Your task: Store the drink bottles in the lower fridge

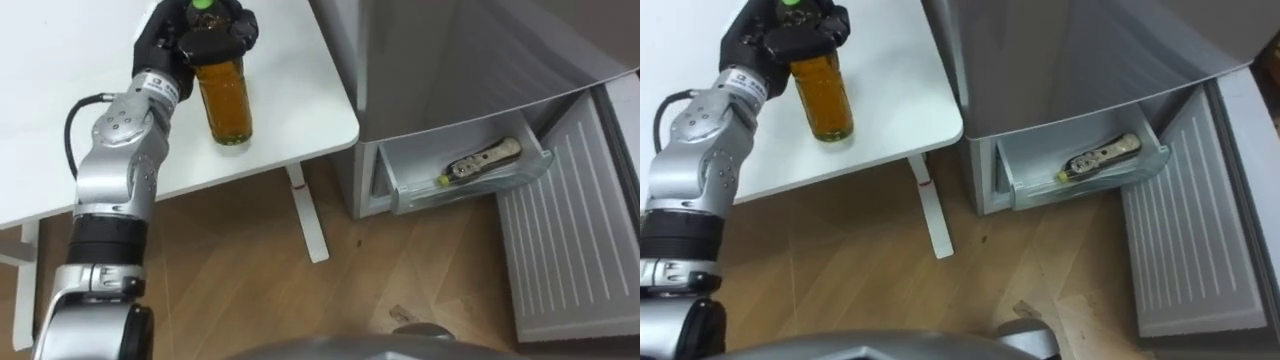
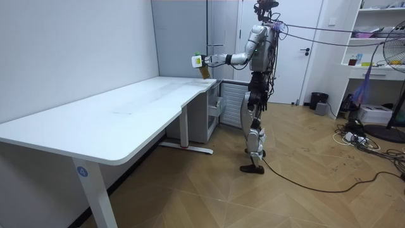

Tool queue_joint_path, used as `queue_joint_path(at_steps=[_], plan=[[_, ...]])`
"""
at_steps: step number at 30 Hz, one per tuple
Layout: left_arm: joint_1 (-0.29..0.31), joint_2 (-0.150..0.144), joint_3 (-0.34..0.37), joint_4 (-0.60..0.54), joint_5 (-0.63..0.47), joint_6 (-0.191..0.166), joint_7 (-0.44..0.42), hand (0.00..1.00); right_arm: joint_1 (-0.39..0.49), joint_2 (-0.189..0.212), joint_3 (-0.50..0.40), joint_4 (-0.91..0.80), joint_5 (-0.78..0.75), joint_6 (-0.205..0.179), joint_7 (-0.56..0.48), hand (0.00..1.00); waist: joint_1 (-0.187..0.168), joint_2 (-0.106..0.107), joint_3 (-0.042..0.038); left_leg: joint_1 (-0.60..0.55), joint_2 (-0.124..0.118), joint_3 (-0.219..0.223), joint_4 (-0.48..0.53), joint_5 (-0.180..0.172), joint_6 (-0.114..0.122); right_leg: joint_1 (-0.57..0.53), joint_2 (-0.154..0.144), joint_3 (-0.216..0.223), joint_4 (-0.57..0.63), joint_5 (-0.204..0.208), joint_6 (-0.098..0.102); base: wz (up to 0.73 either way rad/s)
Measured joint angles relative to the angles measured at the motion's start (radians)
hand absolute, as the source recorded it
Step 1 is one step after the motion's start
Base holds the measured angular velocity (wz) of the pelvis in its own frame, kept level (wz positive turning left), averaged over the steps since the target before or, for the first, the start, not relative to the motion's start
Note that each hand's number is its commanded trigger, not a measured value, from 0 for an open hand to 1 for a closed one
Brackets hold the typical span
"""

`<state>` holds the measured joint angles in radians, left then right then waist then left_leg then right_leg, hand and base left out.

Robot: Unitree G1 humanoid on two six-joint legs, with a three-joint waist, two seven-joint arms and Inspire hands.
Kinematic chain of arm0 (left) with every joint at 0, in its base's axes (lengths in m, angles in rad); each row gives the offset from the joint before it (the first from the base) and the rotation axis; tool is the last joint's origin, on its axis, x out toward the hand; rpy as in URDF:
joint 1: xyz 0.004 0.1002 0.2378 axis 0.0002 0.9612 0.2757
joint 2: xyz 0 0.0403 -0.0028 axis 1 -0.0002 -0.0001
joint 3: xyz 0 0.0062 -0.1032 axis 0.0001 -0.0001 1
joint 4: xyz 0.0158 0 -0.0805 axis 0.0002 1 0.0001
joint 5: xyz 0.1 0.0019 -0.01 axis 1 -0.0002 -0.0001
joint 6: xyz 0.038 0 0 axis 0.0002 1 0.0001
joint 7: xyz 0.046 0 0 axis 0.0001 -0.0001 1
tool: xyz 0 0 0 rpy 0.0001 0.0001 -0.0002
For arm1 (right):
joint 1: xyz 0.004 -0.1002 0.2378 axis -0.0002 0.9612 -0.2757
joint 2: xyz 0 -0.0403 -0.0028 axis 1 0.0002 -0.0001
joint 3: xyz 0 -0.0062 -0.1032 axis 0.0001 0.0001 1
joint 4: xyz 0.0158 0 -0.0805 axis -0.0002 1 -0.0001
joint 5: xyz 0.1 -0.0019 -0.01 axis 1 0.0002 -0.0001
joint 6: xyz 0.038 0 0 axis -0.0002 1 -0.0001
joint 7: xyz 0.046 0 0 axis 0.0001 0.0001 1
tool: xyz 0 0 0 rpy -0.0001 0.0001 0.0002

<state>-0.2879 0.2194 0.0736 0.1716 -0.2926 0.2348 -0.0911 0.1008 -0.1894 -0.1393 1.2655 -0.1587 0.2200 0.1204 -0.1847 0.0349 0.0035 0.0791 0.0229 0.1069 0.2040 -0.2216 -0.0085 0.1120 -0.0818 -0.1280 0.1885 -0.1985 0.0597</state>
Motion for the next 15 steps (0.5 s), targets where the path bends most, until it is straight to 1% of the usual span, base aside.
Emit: queue_joint_path(at_steps=[1, 3, 4, 5, 6, 8, 9, 11, 13, 15], plan=[[0.010, -0.004, 0.000, -0.014, 0.000, 0.000, 0.002, 1.00, -0.005, 0.000, 0.000, 0.000, 0.000, 0.000, 0.000, 0.00, 0.000, -0.001, -0.0005, 0.001, 0.000, -0.003, 0.000, 0.000, 0.000, 0.002, 0.000, -0.004, 0.000, 0.000, 0.000, 0.19], [0.066, -0.012, -0.002, -0.075, -0.001, 0.000, -0.001, 1.00, -0.025, 0.001, 0.003, 0.000, 0.005, -0.002, 0.001, 0.00, 0.000, -0.006, -0.0036, 0.003, 0.000, -0.018, 0.000, 0.000, -0.001, 0.010, 0.000, -0.019, -0.002, 0.000, 0.000, 0.18], [0.078, -0.012, -0.003, -0.091, -0.001, 0.000, -0.001, 1.00, -0.030, 0.002, 0.008, 0.001, 0.005, -0.004, 0.002, 0.00, 0.001, -0.009, -0.0039, 0.002, 0.000, -0.022, 0.000, 0.001, -0.001, 0.011, 0.000, -0.022, -0.002, 0.000, 0.000, 0.21], [0.099, -0.012, -0.008, -0.121, -0.003, 0.000, 0.000, 1.00, -0.035, 0.002, 0.030, 0.007, 0.006, -0.007, 0.002, 0.00, 0.005, -0.016, -0.0038, 0.000, -0.001, -0.029, 0.000, 0.001, -0.002, 0.014, 0.000, -0.027, -0.003, 0.000, 0.000, 0.14], [0.125, -0.012, -0.012, -0.159, -0.003, 0.000, 0.001, 1.00, -0.033, 0.002, 0.039, 0.009, 0.010, -0.009, 0.003, 0.00, 0.018, -0.021, -0.0055, 0.001, -0.001, -0.029, 0.000, 0.002, -0.002, 0.016, 0.000, -0.029, -0.004, 0.000, 0.000, 0.10], [0.150, -0.012, -0.015, -0.202, -0.003, 0.000, 0.000, 1.00, -0.028, 0.002, 0.040, 0.010, 0.013, -0.009, 0.005, 0.00, 0.031, -0.026, -0.0049, 0.003, -0.001, -0.033, 0.000, 0.002, -0.002, 0.021, 0.000, -0.034, -0.006, 0.000, 0.000, 0.09], [0.157, -0.012, -0.016, -0.219, -0.003, 0.000, 0.000, 1.00, -0.028, 0.003, 0.041, 0.009, 0.013, -0.009, 0.007, 0.00, 0.035, -0.030, -0.0032, 0.003, -0.002, -0.040, 0.000, 0.002, -0.002, 0.025, -0.001, -0.040, -0.006, 0.000, 0.000, 0.17], [0.158, -0.012, -0.016, -0.230, -0.003, 0.000, -0.001, 1.00, -0.027, 0.005, 0.044, 0.009, 0.013, -0.008, 0.010, 0.00, 0.054, -0.032, -0.0031, 0.003, -0.003, -0.042, 0.002, 0.002, -0.002, 0.027, -0.001, -0.043, -0.006, 0.000, 0.000, 0.10], [0.159, -0.011, -0.016, -0.231, -0.002, 0.000, -0.001, 1.00, -0.027, 0.005, 0.059, 0.009, 0.009, -0.008, 0.005, 0.00, 0.062, -0.032, -0.0029, 0.002, -0.003, -0.049, 0.003, 0.002, -0.002, 0.031, -0.002, -0.051, -0.006, 0.000, 0.000, 0.09], [0.159, -0.012, -0.016, -0.231, -0.001, 0.000, -0.005, 1.00, -0.027, 0.005, 0.074, 0.010, 0.009, -0.008, 0.000, 0.00, 0.080, -0.032, -0.0025, 0.001, -0.003, -0.053, 0.005, 0.002, -0.003, 0.032, -0.002, -0.056, -0.006, 0.000, 0.000, 0.05]])
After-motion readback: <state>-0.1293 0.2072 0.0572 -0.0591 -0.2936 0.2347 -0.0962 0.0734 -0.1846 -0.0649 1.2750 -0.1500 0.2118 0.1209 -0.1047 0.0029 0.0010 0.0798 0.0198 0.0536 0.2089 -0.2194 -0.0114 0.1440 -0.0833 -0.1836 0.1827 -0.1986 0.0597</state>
